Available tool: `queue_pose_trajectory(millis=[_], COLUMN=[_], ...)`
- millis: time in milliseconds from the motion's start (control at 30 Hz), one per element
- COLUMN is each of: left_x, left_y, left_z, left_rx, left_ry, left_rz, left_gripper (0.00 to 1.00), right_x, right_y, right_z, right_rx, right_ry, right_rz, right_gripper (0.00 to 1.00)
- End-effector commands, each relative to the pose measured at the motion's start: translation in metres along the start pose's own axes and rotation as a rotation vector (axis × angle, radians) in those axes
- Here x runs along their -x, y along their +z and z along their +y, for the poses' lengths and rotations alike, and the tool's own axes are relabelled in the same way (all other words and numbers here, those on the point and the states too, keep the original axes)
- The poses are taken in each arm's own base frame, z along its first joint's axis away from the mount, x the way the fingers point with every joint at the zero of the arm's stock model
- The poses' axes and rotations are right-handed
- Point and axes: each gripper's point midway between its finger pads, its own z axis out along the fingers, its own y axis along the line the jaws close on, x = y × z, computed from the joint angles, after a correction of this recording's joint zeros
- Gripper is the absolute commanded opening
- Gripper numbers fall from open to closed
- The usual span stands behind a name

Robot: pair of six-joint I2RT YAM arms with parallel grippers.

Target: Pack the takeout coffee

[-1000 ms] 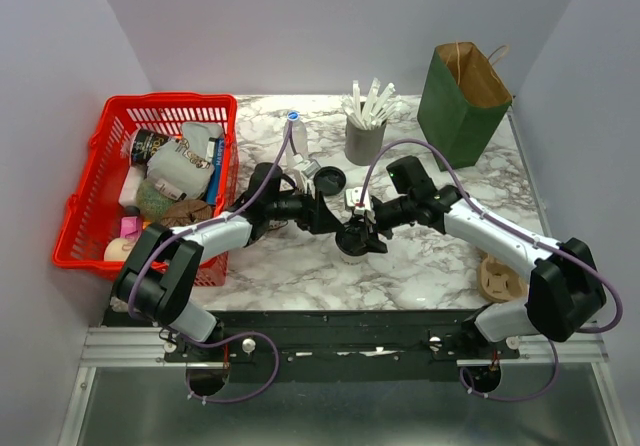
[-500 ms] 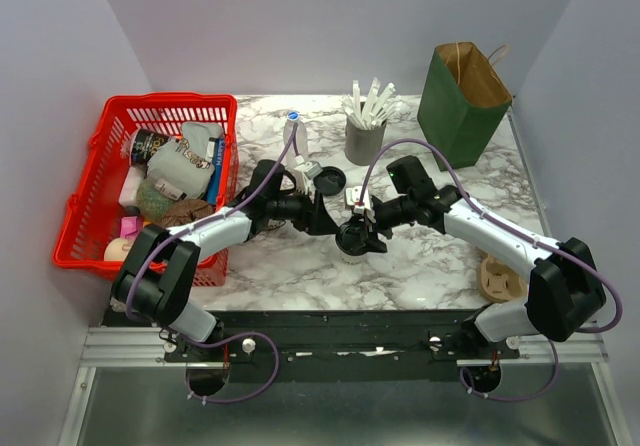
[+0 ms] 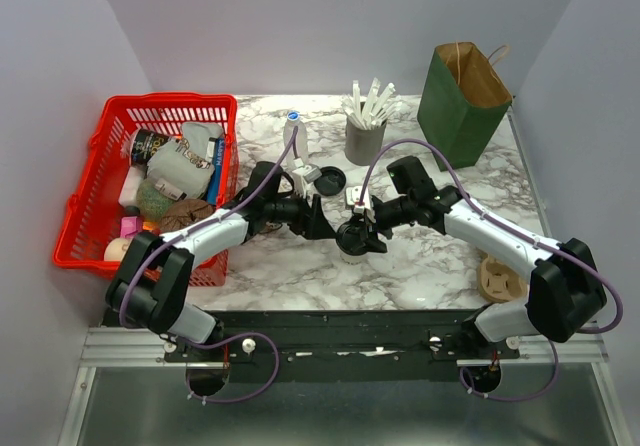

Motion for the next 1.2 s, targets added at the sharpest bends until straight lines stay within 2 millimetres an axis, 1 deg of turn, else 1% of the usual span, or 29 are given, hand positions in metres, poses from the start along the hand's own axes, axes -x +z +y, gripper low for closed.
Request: queue_pose_trajectory(millis=[0,233,333,367,400,433,500,567,600,700,767,800,900,967,1067,1167], left_x=[-0.005,-0.008,-0.014,-0.013,-0.018,-0.019,-0.031,-0.036,-0.042,-0.051,-0.053,-0.058,-0.072,-0.077,-0.083,-0.095], left_y=[0.006,0.013,0.017,0.018,0.019,0.02,0.02,0.02,0.021,0.022,0.022,0.022,0.015,0.009,0.002,-0.002], left_z=[0.004,0.005,0.012,0.015,0.022,0.026,0.037,0.044,0.047,0.056,0.062,0.064,0.082,0.094,0.102,0.11], left_rx=[0.024,0.022,0.05,0.064,0.094,0.109,0.158,0.19,0.199,0.229,0.259,0.276,0.393,0.474,0.538,0.581], left_ry=[0.013,-0.01,-0.045,-0.056,-0.08,-0.086,-0.129,-0.13,-0.146,-0.17,-0.164,-0.165,-0.164,-0.16,-0.172,-0.199], left_rz=[0.025,0.039,0.063,0.068,0.086,0.089,0.13,0.147,0.167,0.198,0.206,0.229,0.289,0.302,0.331,0.363], left_gripper=[0.69,0.69,0.69,0.69,0.69,0.69,0.69,0.68,0.67,0.66,0.66,0.65,0.64,0.64,0.64,0.65], right_x=[-0.113,-0.113,-0.114,-0.114,-0.115,-0.115,-0.118,-0.121,-0.122,-0.126,-0.129,-0.13,-0.132,-0.133,-0.134,-0.137], right_y=[-0.01,-0.01,-0.01,-0.009,-0.009,-0.008,-0.008,-0.008,-0.009,-0.01,-0.01,-0.011,-0.012,-0.012,-0.012,-0.011], right_z=[0.046,0.047,0.048,0.047,0.048,0.049,0.05,0.053,0.052,0.053,0.053,0.054,0.055,0.055,0.057,0.06], right_rx=[0.064,0.066,0.072,0.07,0.076,0.079,0.085,0.093,0.093,0.093,0.098,0.1,0.1,0.101,0.103,0.114], right_ry=[0.204,0.206,0.208,0.207,0.21,0.207,0.202,0.198,0.187,0.17,0.168,0.169,0.178,0.185,0.192,0.202], right_rz=[0.403,0.404,0.401,0.401,0.404,0.402,0.407,0.413,0.419,0.434,0.442,0.449,0.462,0.468,0.47,0.474], right_gripper=[0.72,0.72,0.72,0.72,0.72,0.72,0.72,0.72,0.72,0.72,0.72,0.72,0.72,0.73,0.73,0.72])
